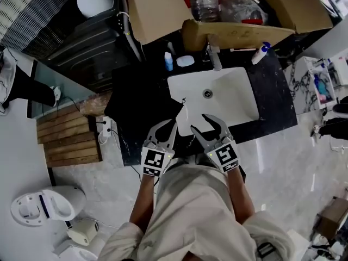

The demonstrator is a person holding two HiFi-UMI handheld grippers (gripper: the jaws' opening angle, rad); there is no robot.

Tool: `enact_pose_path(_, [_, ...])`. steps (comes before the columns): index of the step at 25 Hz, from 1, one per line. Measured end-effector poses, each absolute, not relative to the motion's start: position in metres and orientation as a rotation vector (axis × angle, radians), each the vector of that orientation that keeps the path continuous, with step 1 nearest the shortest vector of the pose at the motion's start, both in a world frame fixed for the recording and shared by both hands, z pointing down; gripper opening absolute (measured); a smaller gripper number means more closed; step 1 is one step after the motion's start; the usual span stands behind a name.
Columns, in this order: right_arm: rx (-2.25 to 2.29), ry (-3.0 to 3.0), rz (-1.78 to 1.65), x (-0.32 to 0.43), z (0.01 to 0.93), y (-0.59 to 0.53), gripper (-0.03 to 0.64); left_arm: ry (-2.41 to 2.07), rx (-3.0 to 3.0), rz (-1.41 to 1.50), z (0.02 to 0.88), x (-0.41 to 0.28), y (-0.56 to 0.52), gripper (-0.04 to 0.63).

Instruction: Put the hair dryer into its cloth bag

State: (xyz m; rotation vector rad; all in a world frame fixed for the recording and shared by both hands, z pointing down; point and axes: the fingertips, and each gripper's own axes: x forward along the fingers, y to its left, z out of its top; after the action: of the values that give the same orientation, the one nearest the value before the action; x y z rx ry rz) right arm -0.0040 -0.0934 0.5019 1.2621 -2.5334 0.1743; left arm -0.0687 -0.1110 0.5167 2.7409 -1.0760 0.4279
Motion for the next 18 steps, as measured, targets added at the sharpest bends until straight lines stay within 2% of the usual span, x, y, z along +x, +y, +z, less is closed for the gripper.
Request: enact_pose_path(18, [1.257,-2.517,0.223,-0.0112,0.5085,-0.0982,0.216,-1.089,2.729,0.416,0.5197,-0.0728,-0.1131,0.009])
